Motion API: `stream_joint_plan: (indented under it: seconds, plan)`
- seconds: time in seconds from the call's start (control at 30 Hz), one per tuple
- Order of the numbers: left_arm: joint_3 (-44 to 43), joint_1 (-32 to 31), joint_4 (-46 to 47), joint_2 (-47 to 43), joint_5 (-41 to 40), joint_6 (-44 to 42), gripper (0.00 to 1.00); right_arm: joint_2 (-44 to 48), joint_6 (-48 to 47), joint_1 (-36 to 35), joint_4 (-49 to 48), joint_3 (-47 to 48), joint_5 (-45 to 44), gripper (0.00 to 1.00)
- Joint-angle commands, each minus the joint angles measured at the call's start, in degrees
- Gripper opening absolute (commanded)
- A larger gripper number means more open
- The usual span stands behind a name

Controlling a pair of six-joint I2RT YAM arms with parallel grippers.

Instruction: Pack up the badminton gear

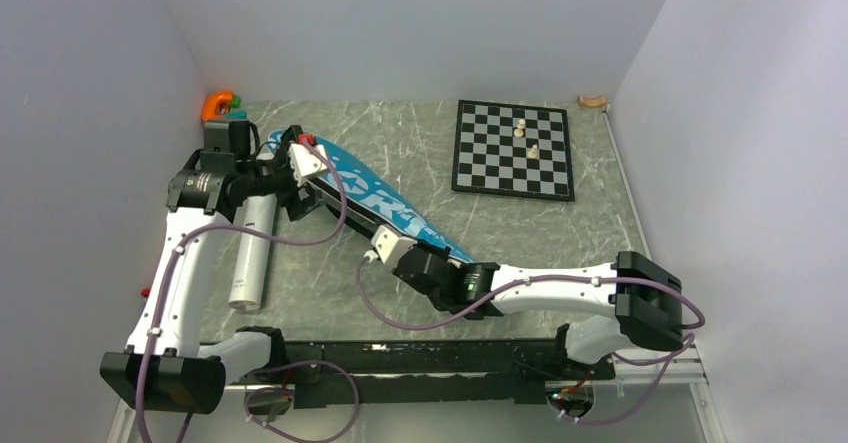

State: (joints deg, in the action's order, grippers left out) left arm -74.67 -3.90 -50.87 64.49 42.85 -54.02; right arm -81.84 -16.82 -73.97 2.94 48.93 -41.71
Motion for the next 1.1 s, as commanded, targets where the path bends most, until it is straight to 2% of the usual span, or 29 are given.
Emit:
stream_joint_plan:
  seconds: [0.0, 0.07, 0.13, 0.27, 0.53, 0.73, 0.8, 0.9, 1.07]
  plan:
    - [0.6, -0.3, -4.4, 2.4, 0.5, -10.1, 0.99, 4.5, -1.2, -0.3, -6.6, 0.3, -2.3, 0.0]
    - [2.3, -0.2, -6.5, 1.9, 1.4, -16.8, 0.99, 4.9, -0.5, -0.3, -6.2, 0.3, -1.5, 0.0]
    - [6.9, -0.4, -4.3, -0.5, 2.9, -22.7, 1.0, 5.3, -0.3, -0.3, -5.9, 0.1, -0.9, 0.0]
    - [11.9, -1.1, 1.6, -2.9, 3.3, -25.5, 0.99, 6.2, 0.1, -0.3, -6.0, -0.6, -0.2, 0.0]
    - [10.0, -2.4, 4.5, 3.6, 3.3, -30.8, 0.99, 6.8, 1.1, -0.6, -4.4, -0.7, 1.9, 0.0]
    - [7.3, -6.2, -4.2, 9.3, -0.9, -41.4, 1.0, 8.0, 2.1, -0.6, -4.3, -0.5, 3.1, 0.0]
    - [7.3, -7.0, -3.1, 10.2, -2.0, -41.0, 0.99, 8.3, 2.4, -0.6, -4.3, -0.4, 3.6, 0.0]
    - [7.2, -8.3, -2.4, 11.7, -4.2, -42.0, 0.92, 8.5, 3.0, -0.6, -4.4, -0.4, 4.5, 0.0]
    - [7.3, -9.7, 0.7, 14.0, -6.0, -40.8, 0.66, 8.7, 4.2, -0.6, -4.3, -0.9, 5.4, 0.0]
